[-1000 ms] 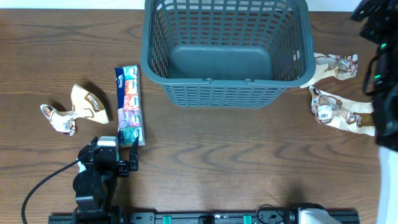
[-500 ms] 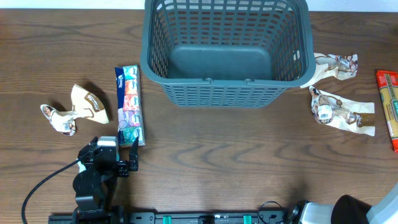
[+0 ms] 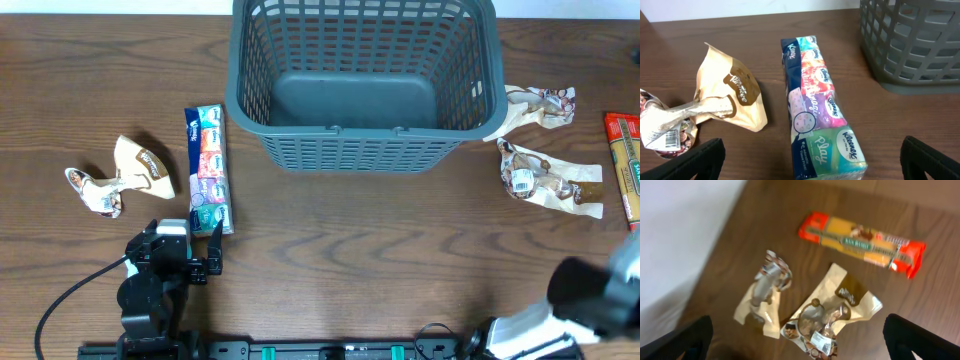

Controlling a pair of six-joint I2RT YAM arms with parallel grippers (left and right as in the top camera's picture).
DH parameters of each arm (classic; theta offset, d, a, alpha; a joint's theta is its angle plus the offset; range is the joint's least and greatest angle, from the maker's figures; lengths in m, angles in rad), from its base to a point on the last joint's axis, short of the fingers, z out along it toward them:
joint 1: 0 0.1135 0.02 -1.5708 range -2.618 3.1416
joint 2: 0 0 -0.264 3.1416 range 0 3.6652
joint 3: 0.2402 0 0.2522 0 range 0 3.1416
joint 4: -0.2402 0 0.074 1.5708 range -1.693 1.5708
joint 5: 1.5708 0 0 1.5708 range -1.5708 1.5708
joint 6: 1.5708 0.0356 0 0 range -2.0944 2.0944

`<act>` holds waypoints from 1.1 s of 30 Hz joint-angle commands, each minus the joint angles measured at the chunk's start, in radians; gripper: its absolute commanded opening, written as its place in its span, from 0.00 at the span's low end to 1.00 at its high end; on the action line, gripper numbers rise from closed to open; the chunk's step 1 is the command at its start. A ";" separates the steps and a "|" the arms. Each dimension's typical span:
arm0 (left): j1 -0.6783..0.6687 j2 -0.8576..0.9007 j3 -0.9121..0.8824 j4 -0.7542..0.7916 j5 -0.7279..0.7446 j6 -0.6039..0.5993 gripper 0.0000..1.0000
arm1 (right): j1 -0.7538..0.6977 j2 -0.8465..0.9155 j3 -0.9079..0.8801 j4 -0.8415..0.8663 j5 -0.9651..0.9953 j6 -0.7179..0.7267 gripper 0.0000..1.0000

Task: Pack container
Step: 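Lower the right gripper onto the brown snack bag and close on it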

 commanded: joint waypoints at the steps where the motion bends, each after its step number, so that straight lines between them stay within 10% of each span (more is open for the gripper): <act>1: 0.006 -0.007 -0.014 -0.016 0.008 -0.013 0.99 | -0.012 0.116 0.007 -0.029 -0.002 0.098 0.99; 11: 0.006 -0.007 -0.014 -0.016 0.008 -0.013 0.99 | -0.019 0.301 0.006 -0.274 -0.019 0.505 0.99; 33: 0.006 -0.007 -0.014 -0.016 0.007 -0.013 0.99 | -0.013 0.321 -0.463 0.147 -0.122 0.328 0.99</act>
